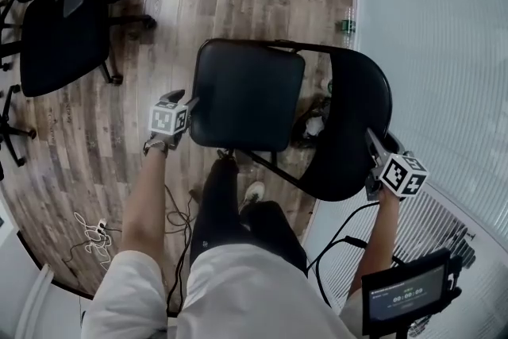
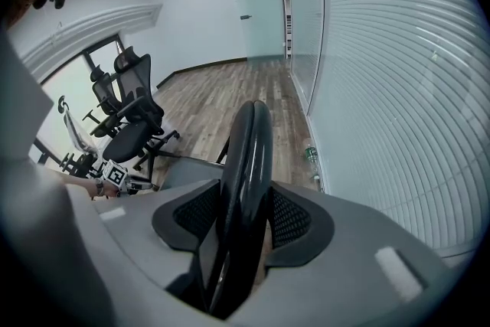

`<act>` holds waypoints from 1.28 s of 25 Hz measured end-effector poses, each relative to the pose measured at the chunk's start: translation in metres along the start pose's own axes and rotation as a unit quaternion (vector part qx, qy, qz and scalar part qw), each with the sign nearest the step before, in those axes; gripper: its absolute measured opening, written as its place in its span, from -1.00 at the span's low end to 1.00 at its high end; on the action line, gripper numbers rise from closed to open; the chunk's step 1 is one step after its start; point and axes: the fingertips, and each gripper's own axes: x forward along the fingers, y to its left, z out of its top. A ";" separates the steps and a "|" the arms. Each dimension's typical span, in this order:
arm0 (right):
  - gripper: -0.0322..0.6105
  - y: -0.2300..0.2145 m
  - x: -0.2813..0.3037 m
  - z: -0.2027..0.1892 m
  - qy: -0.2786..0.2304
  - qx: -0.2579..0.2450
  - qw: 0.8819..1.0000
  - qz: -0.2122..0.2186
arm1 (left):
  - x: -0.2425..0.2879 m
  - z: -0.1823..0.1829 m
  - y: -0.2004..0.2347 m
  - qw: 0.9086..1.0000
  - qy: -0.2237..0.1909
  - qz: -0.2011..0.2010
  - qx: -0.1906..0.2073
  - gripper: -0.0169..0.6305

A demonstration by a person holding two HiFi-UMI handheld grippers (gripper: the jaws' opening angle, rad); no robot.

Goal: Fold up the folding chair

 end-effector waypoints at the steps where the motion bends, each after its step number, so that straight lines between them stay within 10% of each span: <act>1: -0.32 0.000 0.000 0.001 -0.002 0.001 1.000 -0.001 | 0.004 -0.002 0.002 1.000 0.003 -0.002 -0.002 -0.27; 14: -0.39 0.013 0.001 0.002 0.020 0.016 0.999 0.023 | 0.046 -0.031 0.022 0.998 0.016 -0.034 -0.052 -0.17; 32: -0.57 0.017 0.004 -0.001 0.062 0.050 0.993 0.089 | 0.063 -0.044 0.005 0.972 0.008 -0.205 -0.118 0.08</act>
